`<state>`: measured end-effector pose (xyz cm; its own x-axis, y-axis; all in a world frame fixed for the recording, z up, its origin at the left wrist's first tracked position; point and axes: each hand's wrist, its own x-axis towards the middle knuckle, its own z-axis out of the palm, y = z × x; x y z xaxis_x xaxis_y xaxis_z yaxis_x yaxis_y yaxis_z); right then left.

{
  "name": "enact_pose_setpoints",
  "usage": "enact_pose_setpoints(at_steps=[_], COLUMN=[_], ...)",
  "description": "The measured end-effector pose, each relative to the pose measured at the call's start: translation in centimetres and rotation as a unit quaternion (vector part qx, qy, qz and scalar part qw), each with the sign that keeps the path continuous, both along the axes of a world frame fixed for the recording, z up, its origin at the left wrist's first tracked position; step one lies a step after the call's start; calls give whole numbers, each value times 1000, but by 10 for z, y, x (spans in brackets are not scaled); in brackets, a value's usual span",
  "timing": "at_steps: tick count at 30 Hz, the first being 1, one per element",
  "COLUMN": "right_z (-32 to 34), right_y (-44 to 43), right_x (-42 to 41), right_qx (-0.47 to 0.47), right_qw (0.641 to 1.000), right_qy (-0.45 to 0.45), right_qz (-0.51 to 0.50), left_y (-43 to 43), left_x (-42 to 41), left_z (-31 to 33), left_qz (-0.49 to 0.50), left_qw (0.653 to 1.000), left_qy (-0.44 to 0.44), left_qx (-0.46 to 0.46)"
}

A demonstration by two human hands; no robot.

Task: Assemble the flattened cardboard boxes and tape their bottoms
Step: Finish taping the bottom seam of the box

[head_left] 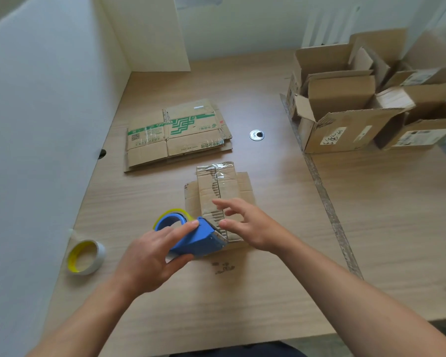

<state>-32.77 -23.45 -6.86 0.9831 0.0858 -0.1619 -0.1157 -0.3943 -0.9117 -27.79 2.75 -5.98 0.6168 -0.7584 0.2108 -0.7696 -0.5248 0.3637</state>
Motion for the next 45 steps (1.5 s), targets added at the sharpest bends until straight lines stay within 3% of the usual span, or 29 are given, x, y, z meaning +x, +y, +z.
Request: enact_pose_setpoints(at_steps=[8, 13, 17, 20, 26, 40, 45], right_z=[-4, -9, -16, -26, -41, -71, -89], right_y=[3, -6, -36, -50, -30, -25, -20], right_x=[-1, -11, -31, -50, -40, -37, -36], right_qx=[-46, -64, -34, 15, 97, 26, 49], right_qw=[997, 995, 983, 978, 956, 950, 945], right_qy=[-13, 11, 27, 106, 138, 153, 179], right_qz=[-66, -73, -180, -180, -242, -272, -268], left_y=[-4, -6, 6, 18, -9, -26, -30], left_x=[0, 7, 24, 33, 45, 52, 51], left_z=[5, 8, 13, 16, 13, 0, -3], left_qz=[-6, -2, 2, 12, 35, 87, 94], left_qw=[1000, 984, 970, 953, 936, 908, 898], left_qy=[18, 168, 206, 239, 237, 286, 311], left_qx=[11, 53, 131, 185, 259, 295, 298])
